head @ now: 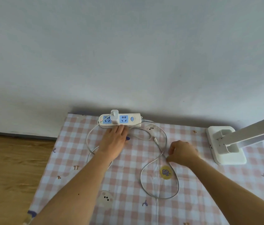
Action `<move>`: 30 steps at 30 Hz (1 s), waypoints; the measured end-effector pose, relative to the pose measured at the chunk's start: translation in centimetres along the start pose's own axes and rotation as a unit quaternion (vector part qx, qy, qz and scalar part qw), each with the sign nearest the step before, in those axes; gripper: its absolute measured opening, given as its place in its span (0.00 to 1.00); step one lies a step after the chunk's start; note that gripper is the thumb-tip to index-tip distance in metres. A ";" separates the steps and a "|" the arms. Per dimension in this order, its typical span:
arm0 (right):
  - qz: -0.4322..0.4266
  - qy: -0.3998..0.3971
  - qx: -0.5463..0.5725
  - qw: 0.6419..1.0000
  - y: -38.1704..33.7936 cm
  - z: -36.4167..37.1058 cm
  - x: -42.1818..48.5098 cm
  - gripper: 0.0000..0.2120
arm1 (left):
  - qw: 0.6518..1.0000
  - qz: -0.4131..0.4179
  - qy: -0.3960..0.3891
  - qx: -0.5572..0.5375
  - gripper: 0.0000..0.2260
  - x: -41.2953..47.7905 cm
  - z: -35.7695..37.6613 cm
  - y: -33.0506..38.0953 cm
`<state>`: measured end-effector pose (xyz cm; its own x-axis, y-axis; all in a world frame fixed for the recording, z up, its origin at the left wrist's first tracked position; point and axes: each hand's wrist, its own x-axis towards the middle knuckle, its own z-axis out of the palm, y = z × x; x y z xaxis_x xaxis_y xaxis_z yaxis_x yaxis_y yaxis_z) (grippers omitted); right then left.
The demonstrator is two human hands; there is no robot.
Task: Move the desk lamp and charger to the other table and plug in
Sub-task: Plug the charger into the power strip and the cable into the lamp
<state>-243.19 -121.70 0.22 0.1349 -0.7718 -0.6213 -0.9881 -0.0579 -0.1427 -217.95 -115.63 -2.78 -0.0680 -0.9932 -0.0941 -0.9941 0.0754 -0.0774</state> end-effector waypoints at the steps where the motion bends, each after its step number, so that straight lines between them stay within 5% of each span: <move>1: -0.002 0.013 -0.016 1.000 -0.2 0.5 -0.3 0.11 | 1.000 0.004 0.013 0.003 0.22 0.0 -0.1 0.4; 5: 0.015 0.028 -0.017 0.999 -0.7 1.1 -0.8 0.11 | 1.000 -0.001 -0.009 -0.015 0.21 0.1 0.1 1.1; 10: 0.071 -0.076 0.126 0.987 0.9 -0.6 -0.7 0.07 | 0.999 -0.025 -0.011 -0.047 0.19 0.1 0.2 0.8; 16: 0.090 -0.166 0.272 0.944 2.1 -2.7 -1.6 0.07 | 0.984 0.026 0.161 -0.072 0.09 0.2 -2.0 2.8; 19: 0.091 -0.149 0.335 0.926 2.3 -2.8 -1.7 0.07 | 0.981 0.088 0.055 -0.164 0.13 0.6 -3.0 5.0; 23: 0.088 -0.139 0.405 0.899 2.7 -2.6 -1.9 0.06 | 0.983 0.098 -0.103 -0.119 0.15 -0.1 -2.0 8.0; 30: 0.092 -0.116 0.444 0.884 3.6 -3.0 -2.4 0.05 | 0.993 0.096 -0.032 -0.059 0.13 -1.6 -1.3 5.2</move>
<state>-247.30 -121.93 3.48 0.0916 -0.5595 -0.8238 -0.5606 0.6547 -0.5070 -223.09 -113.76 -1.72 -0.2550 -0.9539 -0.1586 -0.9667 0.2477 0.0643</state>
